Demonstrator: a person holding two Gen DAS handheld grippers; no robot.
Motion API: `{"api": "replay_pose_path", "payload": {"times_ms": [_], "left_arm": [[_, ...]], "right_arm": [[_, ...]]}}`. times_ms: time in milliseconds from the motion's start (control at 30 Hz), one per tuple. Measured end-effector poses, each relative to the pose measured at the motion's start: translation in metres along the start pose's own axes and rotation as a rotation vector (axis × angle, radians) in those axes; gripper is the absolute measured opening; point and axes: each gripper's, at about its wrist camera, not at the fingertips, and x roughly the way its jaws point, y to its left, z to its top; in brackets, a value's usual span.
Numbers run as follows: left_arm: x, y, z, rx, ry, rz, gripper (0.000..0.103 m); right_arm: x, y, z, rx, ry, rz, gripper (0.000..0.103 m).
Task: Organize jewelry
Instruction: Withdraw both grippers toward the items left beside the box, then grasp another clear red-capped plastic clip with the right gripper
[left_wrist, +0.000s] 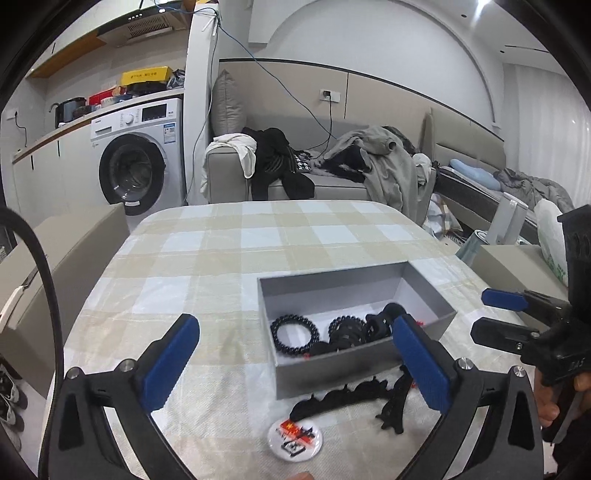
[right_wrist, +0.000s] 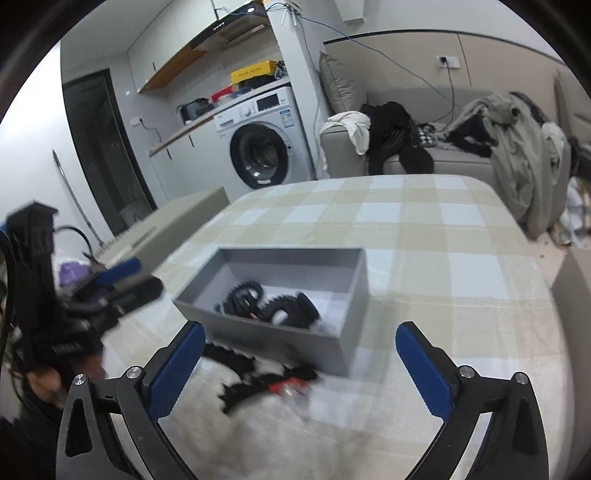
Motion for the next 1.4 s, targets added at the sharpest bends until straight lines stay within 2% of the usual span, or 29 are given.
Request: {"api": "replay_pose_path", "payload": {"times_ms": [67,300,533,767,800,867,1100,1167,1400], "left_arm": [[-0.002,0.002,-0.009,0.006,0.010,0.000,0.102],[-0.002,0.002,-0.034,0.018,0.076,-0.016,0.102],[0.005,-0.005,-0.043,0.069,0.112,0.018,0.102],[0.009,0.000,-0.047,0.051,0.144,0.018,0.102],[0.008,0.001,-0.048,0.047,0.148,0.017,0.102],[0.009,0.003,-0.048,0.035,0.158,0.020,0.102],[0.009,0.004,-0.049,0.013,0.168,0.008,0.102],[0.009,0.004,-0.050,0.014,0.170,0.007,0.102],[0.010,0.004,-0.050,0.022,0.169,0.010,0.102]], "right_arm": [[-0.001,-0.001,-0.008,-0.014,0.023,-0.030,0.103],[0.003,-0.005,-0.021,0.002,0.071,-0.024,0.103],[0.023,0.001,-0.032,-0.022,0.175,-0.035,0.103],[0.033,0.013,-0.041,-0.077,0.236,-0.047,0.101],[0.032,0.014,-0.041,-0.080,0.236,-0.045,0.099],[0.034,0.015,-0.041,-0.085,0.245,-0.039,0.083],[0.039,0.025,-0.043,-0.115,0.265,-0.008,0.061],[0.041,0.028,-0.043,-0.124,0.265,0.001,0.050],[0.042,0.027,-0.042,-0.126,0.237,-0.005,0.035]]}}
